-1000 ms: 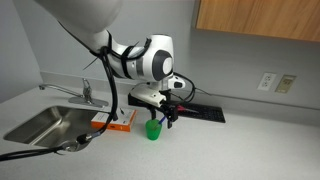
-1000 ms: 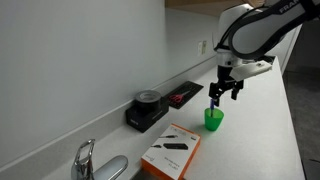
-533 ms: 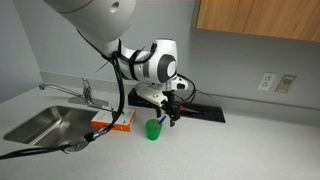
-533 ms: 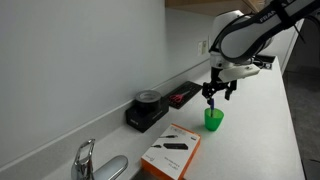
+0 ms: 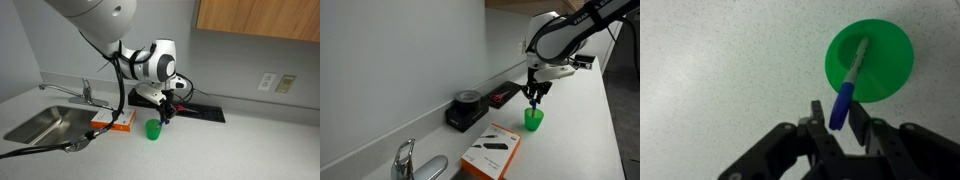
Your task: Remove the pen from the light green cup
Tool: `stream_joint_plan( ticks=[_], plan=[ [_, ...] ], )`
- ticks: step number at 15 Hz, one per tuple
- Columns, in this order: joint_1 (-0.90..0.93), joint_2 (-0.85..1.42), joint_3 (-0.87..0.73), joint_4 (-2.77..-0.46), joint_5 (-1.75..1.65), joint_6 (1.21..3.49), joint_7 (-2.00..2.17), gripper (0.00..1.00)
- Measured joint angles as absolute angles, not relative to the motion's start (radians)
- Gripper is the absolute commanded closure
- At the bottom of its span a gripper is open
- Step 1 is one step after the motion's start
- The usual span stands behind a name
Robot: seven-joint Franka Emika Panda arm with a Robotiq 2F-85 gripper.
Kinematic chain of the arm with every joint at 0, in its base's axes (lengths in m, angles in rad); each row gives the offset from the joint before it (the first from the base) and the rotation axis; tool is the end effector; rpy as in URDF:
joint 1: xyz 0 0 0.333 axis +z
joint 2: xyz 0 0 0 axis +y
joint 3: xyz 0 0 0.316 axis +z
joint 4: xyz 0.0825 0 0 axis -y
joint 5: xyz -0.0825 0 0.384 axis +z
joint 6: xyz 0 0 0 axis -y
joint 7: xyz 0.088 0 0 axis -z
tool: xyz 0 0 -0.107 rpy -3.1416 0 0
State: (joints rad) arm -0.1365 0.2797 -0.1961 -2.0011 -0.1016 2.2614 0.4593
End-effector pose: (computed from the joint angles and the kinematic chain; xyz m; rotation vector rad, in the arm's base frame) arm 0.5652 -0.1941 0.3208 2.8165 -1.0593 -0.0108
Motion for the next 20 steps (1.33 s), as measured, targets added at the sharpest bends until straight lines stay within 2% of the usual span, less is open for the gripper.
stream_joint_plan(
  ticks=[2,3,6,15,20],
  plan=[
    [-0.134,0.275,-0.194,-1.997,-0.100,2.261,0.459,1.00],
    [-0.133,0.271,-0.193,-1.997,-0.100,2.261,0.459,0.96],
    [-0.128,0.234,-0.192,-2.006,-0.100,2.261,0.450,0.96],
    [-0.116,-0.123,-0.127,-2.206,-0.057,2.212,0.233,0.96],
    [-0.077,-0.094,-0.058,-2.252,-0.031,2.133,0.195,0.96]
  ],
)
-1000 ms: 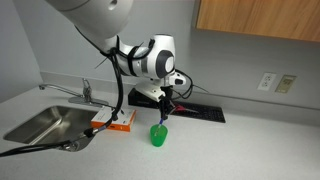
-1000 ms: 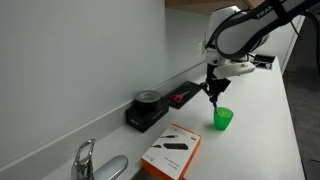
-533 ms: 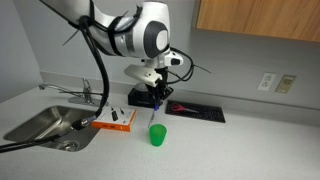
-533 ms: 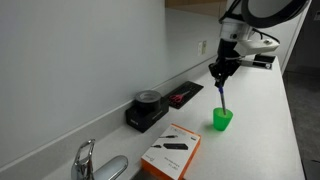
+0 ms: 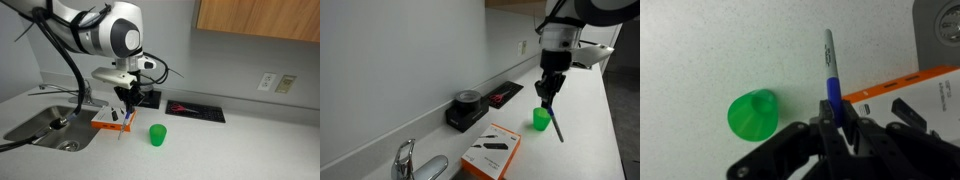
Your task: Remove the pen from the light green cup
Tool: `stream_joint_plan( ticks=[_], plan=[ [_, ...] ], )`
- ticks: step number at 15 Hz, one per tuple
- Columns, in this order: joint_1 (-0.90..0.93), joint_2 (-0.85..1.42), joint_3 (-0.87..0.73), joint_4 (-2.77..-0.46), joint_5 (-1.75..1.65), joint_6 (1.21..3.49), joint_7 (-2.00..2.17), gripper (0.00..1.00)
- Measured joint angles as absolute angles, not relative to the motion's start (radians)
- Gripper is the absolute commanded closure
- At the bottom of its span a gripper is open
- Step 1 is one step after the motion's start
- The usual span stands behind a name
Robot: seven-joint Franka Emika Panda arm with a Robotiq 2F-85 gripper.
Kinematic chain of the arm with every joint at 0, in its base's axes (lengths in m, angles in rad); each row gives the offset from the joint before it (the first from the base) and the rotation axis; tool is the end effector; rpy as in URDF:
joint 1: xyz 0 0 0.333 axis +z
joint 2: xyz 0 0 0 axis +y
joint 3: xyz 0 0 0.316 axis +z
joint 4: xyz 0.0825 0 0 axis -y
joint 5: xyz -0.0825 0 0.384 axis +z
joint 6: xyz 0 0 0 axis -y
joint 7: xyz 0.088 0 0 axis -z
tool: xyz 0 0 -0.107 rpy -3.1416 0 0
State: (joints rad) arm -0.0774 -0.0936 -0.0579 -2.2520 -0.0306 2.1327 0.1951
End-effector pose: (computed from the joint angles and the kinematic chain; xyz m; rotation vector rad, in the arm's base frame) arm 0.4984 -0.0694 0.4018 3.0821 -0.4870 -0.0393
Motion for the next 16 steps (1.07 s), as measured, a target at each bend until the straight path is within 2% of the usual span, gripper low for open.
stream_joint_plan(
  ticks=[12,13,14,16],
  plan=[
    [-0.062,0.272,-0.073,-2.137,-0.078,2.130,0.213,0.96],
    [-0.062,0.289,-0.078,-2.120,-0.078,2.130,0.218,0.60],
    [-0.062,0.303,-0.081,-2.105,-0.078,2.130,0.224,0.60],
    [-0.062,0.322,-0.086,-2.081,-0.078,2.132,0.236,0.45]
  ],
)
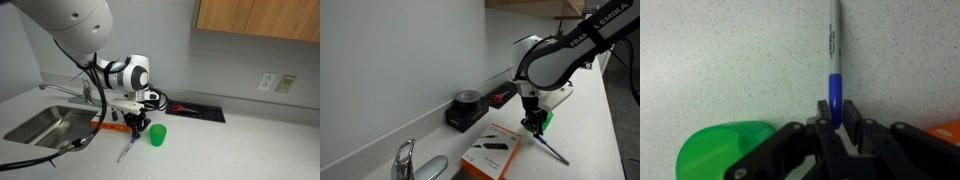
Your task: Remove the pen from the light green cup
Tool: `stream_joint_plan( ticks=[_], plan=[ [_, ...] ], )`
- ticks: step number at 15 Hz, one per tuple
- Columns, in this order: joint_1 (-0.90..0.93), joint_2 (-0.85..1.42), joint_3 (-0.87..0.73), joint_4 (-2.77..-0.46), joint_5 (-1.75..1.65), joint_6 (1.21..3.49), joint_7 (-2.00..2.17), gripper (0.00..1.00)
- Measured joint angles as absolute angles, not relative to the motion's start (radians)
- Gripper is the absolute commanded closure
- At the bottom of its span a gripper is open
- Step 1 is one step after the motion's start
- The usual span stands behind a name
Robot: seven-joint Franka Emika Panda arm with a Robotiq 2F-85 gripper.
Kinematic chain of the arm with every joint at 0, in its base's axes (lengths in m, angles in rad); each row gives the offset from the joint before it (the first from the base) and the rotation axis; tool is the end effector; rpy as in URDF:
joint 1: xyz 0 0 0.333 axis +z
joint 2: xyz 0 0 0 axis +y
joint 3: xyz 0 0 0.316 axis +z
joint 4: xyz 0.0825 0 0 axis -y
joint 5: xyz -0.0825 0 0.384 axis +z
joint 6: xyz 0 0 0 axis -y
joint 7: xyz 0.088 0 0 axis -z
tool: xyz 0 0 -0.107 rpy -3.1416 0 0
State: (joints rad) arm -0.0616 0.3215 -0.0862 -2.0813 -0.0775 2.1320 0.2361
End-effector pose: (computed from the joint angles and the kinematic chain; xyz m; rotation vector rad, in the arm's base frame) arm 0.5476 -0.0847 0.2526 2.9742 -0.4998 -0.4037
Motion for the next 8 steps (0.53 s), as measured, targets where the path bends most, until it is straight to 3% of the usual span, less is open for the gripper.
stream_joint_plan(
  ticks=[6,8],
  plan=[
    [-0.061,0.336,-0.093,-2.039,-0.078,2.133,0.256,0.01],
    [-0.061,0.336,-0.094,-2.031,-0.078,2.133,0.258,0.00]
  ],
)
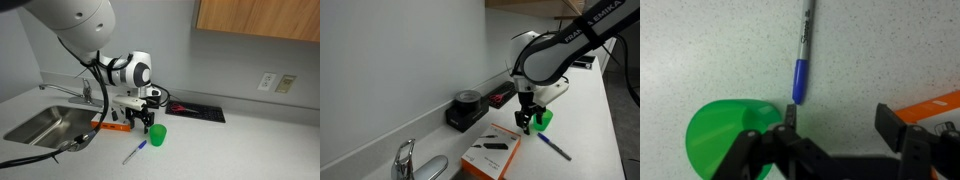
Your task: Remove the pen from the light green cup
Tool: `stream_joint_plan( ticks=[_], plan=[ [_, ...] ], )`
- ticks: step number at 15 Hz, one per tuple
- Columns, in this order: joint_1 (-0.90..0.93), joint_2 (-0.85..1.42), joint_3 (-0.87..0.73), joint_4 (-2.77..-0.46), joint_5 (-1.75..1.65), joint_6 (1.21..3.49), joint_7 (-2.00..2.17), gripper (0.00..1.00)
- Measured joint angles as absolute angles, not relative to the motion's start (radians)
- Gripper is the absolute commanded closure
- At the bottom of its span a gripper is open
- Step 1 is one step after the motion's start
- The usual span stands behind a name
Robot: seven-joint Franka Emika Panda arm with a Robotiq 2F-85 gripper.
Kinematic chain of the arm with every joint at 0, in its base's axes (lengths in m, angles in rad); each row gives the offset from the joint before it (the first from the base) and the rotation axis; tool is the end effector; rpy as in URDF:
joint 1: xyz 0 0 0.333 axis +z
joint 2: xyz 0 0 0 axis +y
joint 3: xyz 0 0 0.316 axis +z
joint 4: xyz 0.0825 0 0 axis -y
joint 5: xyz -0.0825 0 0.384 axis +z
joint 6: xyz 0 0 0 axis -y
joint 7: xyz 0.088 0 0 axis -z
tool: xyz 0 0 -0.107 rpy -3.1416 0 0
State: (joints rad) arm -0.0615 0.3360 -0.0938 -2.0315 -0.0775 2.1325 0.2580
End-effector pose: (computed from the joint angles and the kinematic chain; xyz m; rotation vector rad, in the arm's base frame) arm 0.5631 -0.0907 0.2637 2.9687 -0.5443 -0.3474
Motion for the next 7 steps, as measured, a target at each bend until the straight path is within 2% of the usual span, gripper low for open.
stream_joint_plan(
  ticks=[7],
  plan=[
    [-0.061,0.336,-0.094,-2.013,-0.077,2.133,0.259,0.00]
  ],
)
